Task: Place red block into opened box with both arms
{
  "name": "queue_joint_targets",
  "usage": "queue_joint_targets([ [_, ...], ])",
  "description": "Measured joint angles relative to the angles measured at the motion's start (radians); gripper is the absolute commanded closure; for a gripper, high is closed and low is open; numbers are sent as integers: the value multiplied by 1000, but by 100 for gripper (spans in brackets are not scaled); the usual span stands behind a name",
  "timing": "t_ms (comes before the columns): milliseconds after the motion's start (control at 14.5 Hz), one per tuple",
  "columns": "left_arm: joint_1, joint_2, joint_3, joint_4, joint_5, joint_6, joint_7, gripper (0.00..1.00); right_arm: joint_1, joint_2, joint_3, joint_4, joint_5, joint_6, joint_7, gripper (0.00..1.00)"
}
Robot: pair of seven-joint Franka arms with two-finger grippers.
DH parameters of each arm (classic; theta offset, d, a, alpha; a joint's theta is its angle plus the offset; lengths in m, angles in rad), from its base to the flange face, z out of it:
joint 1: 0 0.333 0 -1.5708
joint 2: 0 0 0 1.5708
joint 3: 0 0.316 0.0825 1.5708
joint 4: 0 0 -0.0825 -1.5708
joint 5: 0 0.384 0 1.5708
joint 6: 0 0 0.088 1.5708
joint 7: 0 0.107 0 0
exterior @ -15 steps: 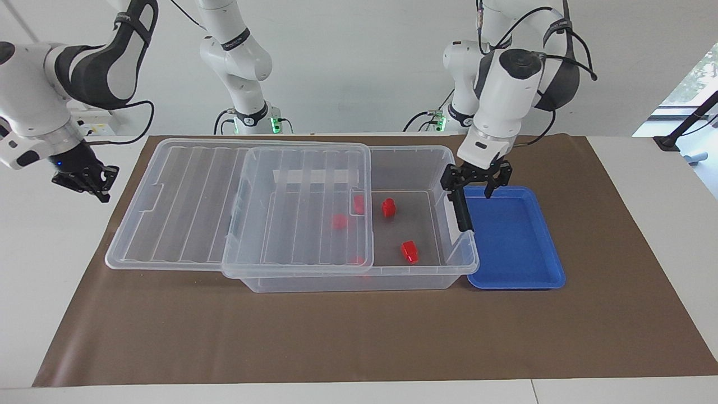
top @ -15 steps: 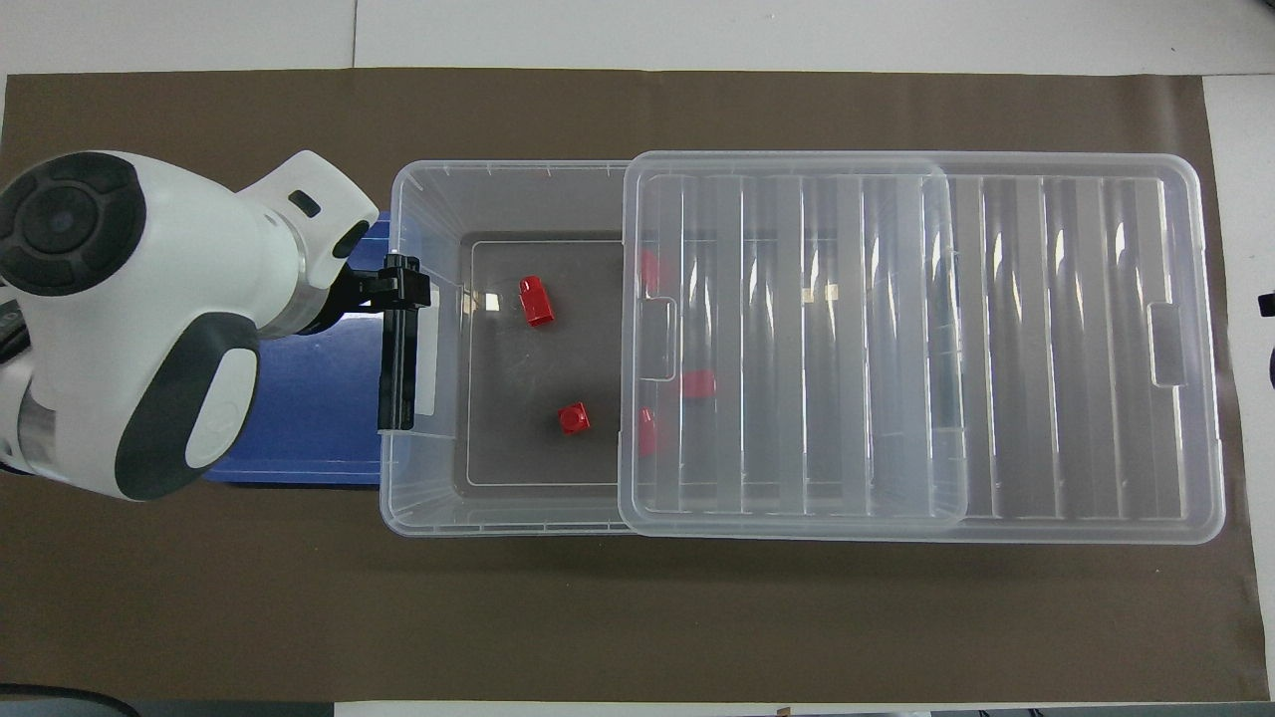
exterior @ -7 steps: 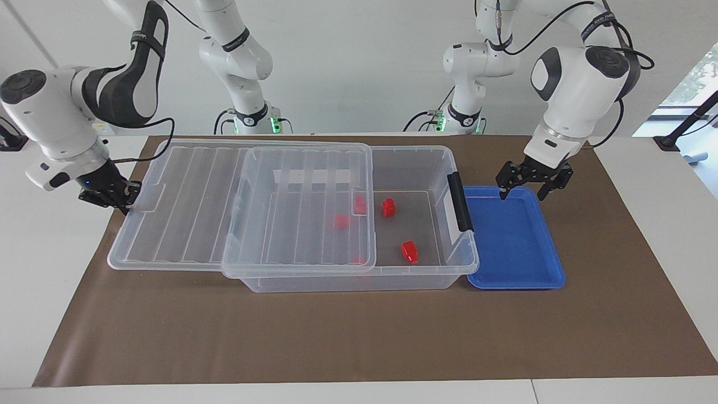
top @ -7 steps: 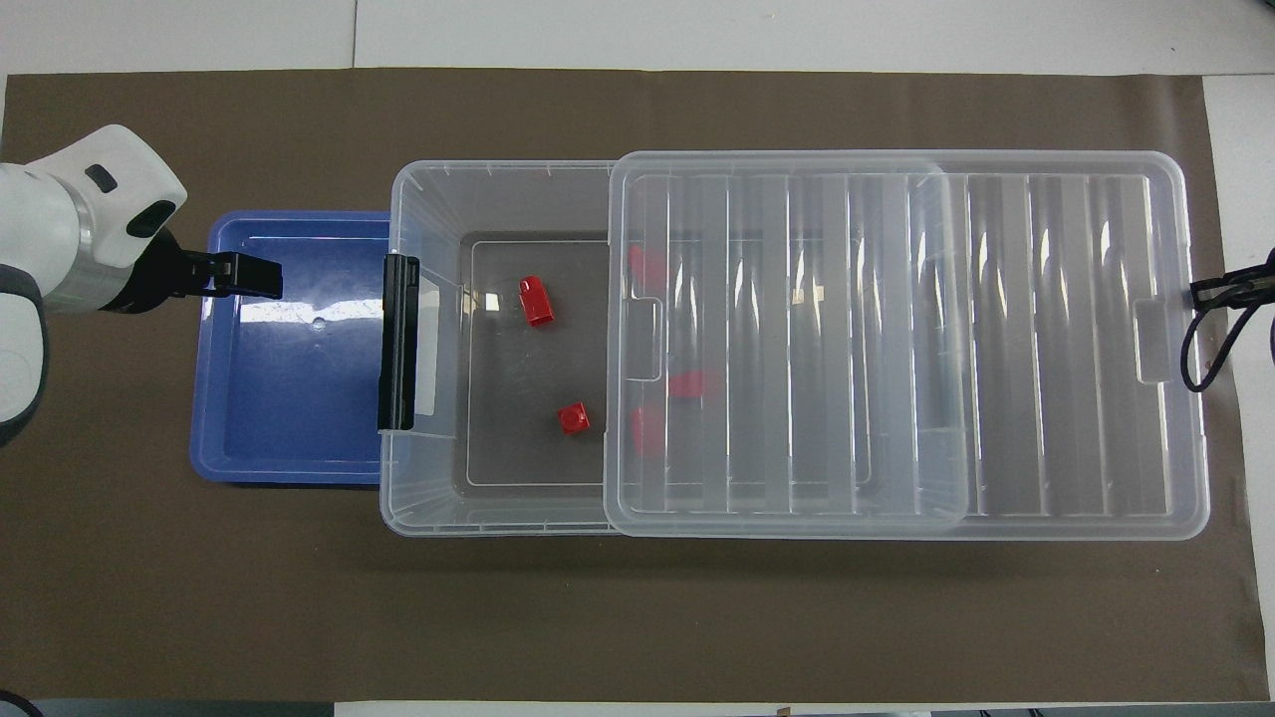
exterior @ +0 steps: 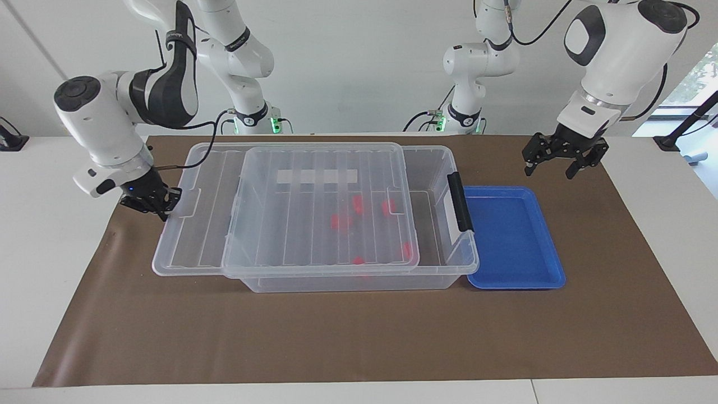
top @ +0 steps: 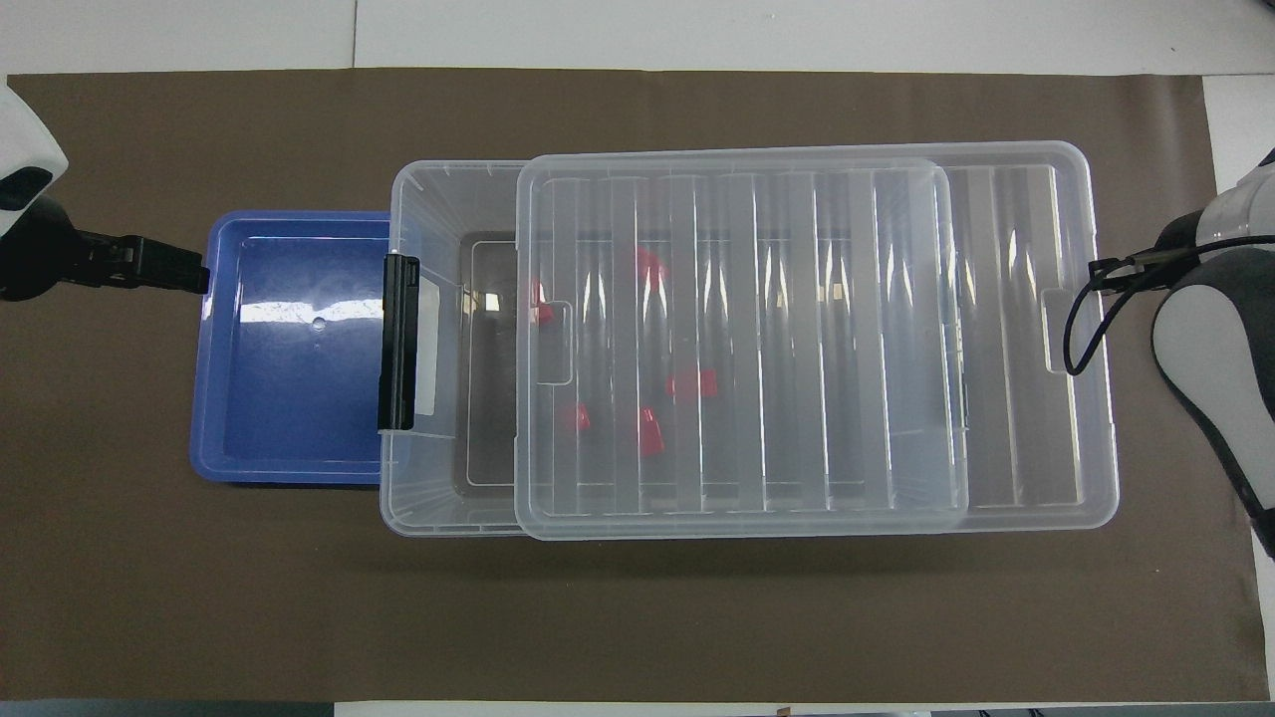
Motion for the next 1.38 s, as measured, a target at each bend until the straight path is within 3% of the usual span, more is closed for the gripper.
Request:
queue_joint_targets([
  [481, 0, 14, -1, 79, 0, -151, 3, 0, 109, -3, 2, -1, 0, -2, 168, 100],
  [1376, 0, 16, -2, 62, 24, -164, 40, 0, 181, -8, 2, -2, -2, -9, 265, 100],
])
